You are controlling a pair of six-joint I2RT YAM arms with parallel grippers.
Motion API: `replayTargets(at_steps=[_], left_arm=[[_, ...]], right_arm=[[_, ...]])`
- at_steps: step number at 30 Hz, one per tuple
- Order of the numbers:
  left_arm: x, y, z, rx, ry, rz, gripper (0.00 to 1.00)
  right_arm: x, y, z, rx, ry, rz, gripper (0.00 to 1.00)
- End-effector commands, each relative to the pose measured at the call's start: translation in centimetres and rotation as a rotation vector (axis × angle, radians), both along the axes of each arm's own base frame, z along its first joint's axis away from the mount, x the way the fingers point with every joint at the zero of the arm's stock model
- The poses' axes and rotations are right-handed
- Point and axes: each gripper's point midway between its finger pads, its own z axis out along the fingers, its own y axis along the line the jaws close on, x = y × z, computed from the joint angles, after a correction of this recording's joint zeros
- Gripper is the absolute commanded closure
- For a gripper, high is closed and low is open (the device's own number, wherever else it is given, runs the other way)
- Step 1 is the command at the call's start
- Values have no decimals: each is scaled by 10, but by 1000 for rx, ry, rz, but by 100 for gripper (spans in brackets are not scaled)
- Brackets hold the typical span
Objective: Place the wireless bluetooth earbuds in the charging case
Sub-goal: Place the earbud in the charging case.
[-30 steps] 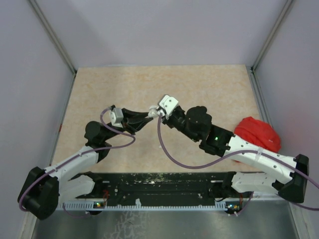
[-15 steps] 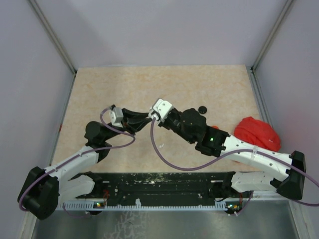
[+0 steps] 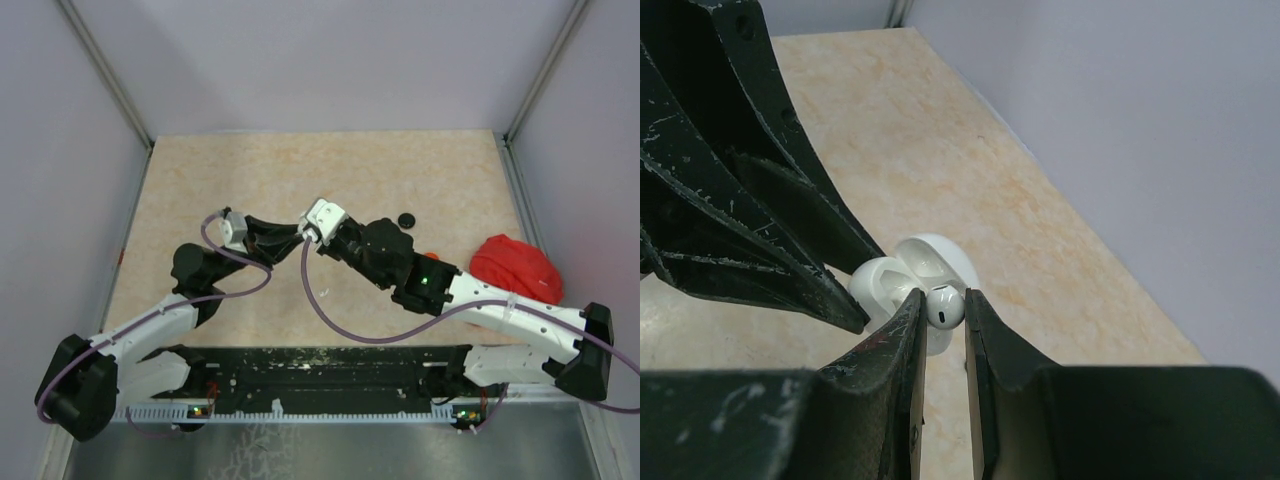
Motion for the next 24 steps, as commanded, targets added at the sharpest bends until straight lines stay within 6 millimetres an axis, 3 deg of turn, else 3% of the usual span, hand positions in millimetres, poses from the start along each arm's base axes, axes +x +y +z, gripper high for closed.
replayTargets(at_steps=[1,11,24], left_arm=[[5,4,8,-35,4,43,99],[2,1,4,-21,-8,25,99],[-9,1,-1,-7,-46,-5,99]], right_arm=[[-14,12,20,84,14,67,82],[-20,22,20,106,80,102,80],[11,14,10,96,193,-136,60]])
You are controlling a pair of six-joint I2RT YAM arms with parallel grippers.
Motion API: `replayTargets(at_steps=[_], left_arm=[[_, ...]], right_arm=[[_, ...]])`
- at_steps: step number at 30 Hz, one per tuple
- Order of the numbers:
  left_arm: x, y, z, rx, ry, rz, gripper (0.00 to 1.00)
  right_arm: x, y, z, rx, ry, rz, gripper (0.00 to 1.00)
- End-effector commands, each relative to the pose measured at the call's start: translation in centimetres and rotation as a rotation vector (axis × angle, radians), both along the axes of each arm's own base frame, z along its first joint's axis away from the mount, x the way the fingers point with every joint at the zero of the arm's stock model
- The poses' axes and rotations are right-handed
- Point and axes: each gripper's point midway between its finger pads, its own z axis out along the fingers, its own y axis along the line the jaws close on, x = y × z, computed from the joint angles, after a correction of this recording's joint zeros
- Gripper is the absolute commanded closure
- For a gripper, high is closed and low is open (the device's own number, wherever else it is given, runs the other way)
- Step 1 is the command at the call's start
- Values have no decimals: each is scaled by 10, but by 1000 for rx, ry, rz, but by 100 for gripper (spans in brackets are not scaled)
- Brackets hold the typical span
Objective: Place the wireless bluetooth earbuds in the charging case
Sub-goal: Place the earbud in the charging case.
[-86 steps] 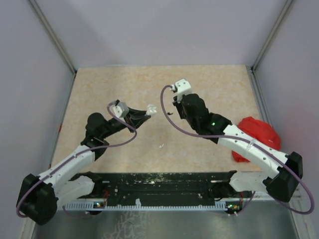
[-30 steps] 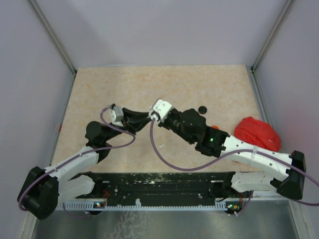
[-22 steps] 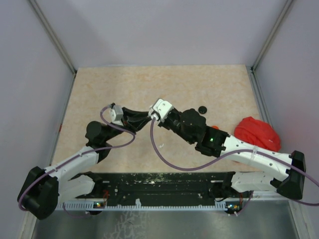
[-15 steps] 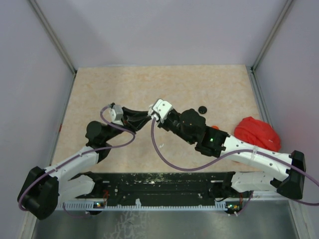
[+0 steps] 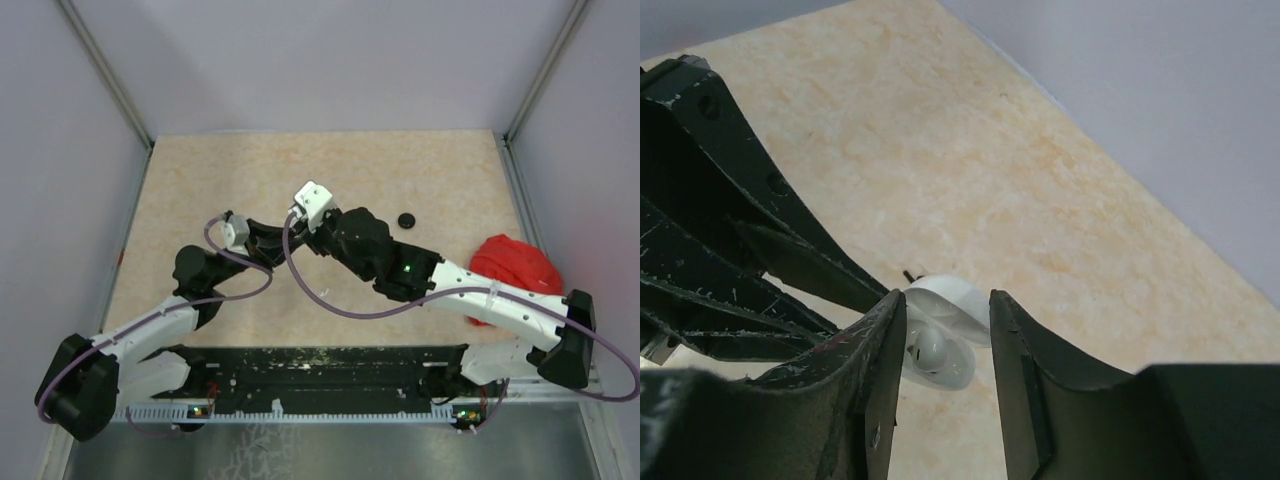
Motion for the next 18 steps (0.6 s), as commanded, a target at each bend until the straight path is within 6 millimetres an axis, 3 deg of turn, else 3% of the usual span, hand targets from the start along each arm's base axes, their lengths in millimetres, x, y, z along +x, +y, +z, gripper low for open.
replayTargets(at_steps=[1,14,18], left_arm=[[-10,1,9,-21,-64,-17,99],[-4,7,-7,-30,-2,31,99],[-3,7,-10,-19,3,34,99]], right_arm=[[4,-5,17,64,39,-75,59],[2,-19,41,185,156,3,53],[-2,-21,36,154,200,49,52]])
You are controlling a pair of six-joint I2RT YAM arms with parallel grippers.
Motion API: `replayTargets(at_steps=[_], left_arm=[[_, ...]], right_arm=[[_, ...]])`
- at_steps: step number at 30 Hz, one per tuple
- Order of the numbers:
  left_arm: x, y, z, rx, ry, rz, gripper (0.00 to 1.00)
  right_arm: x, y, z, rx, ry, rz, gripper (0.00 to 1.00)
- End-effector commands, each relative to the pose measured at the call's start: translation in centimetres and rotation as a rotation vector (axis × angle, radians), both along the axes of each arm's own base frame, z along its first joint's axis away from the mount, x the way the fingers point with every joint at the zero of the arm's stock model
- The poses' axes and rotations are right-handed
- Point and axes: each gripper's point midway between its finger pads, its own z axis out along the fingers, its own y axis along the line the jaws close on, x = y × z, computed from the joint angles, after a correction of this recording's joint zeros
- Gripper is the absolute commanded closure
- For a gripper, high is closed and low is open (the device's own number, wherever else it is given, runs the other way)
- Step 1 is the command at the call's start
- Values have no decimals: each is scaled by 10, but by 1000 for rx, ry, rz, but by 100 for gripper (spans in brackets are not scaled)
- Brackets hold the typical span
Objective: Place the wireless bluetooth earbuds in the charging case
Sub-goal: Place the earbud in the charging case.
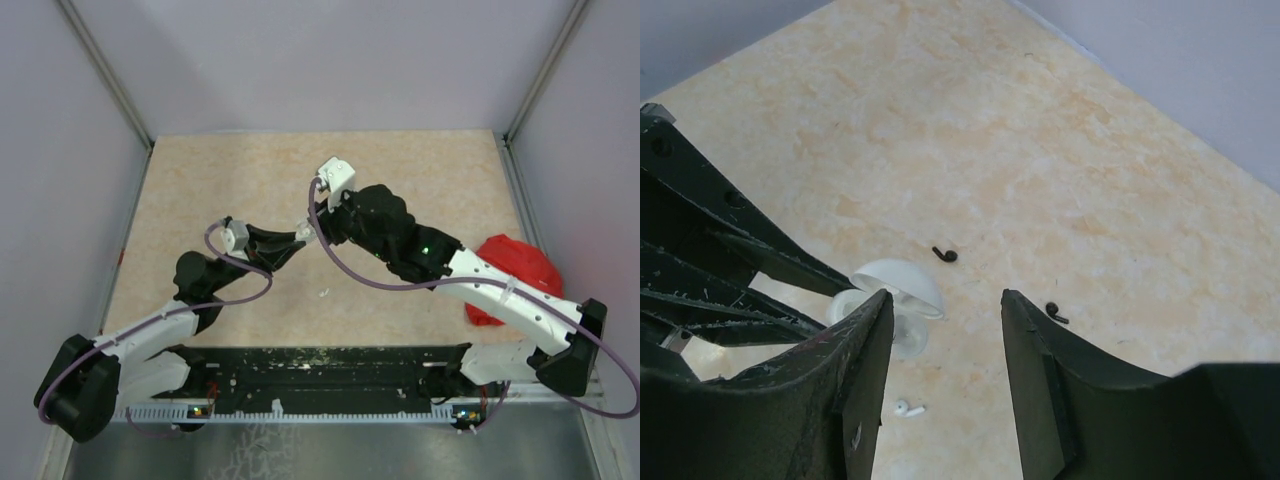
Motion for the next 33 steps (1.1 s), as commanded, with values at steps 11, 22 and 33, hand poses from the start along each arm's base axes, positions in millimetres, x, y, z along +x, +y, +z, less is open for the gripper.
replayTargets(at_steps=[11,22,33], left_arm=[[-4,0,6,5,-44,-8,99],[-9,-3,4,43,-89,-32,99],[-5,3,7,38,-121,32,99]], right_arm=[[-27,8,4,-3,119,175,59],[-2,10,0,27,188,25,61],[11,-1,-23,-55,302,-131,64]])
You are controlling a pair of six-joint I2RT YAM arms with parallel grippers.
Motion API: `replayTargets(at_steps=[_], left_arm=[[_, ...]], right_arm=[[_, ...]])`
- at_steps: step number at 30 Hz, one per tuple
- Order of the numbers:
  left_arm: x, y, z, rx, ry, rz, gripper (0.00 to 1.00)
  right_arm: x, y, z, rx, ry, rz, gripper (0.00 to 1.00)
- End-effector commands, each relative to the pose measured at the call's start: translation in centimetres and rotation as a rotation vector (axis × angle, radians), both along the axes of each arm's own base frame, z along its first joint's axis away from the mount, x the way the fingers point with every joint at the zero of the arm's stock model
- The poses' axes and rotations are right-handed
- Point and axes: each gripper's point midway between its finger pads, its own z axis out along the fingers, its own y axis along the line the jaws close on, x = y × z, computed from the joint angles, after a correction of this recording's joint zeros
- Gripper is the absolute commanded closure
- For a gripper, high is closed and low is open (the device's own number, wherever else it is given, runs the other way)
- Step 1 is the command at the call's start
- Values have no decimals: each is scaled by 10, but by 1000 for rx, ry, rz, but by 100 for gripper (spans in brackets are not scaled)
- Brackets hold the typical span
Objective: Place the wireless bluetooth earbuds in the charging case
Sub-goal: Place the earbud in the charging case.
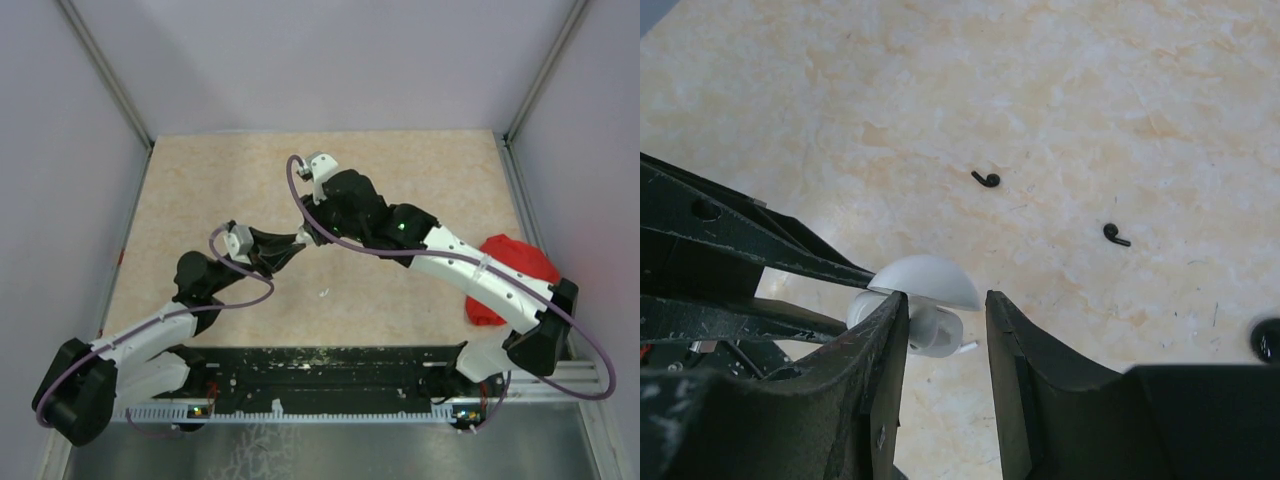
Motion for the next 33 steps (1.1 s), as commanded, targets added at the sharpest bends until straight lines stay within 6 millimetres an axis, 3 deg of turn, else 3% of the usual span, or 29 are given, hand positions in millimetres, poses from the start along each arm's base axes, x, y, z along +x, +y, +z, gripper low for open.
replayTargets(at_steps=[1,11,18,22,26,33], left_arm=[[-4,3,13,-24,-65,19,99],[-3,9,13,-33,-82,61,99],[-4,7,6,-30,-69,47,99],[-6,6,6,-57,-42,32,99],[-7,7,3,-67,-9,24,99],[-14,4,5,-49,7,-44,99]], right_arm=[[9,-12,9,-3,18,-106,64],[14,-19,9,-20,56,-182,61],[7,-13,31,45,24,-111,57],[-5,-11,54,99,-48,22,55],[-4,-29,64,179,-67,111,55],[-34,-35,53,208,-140,426,56]])
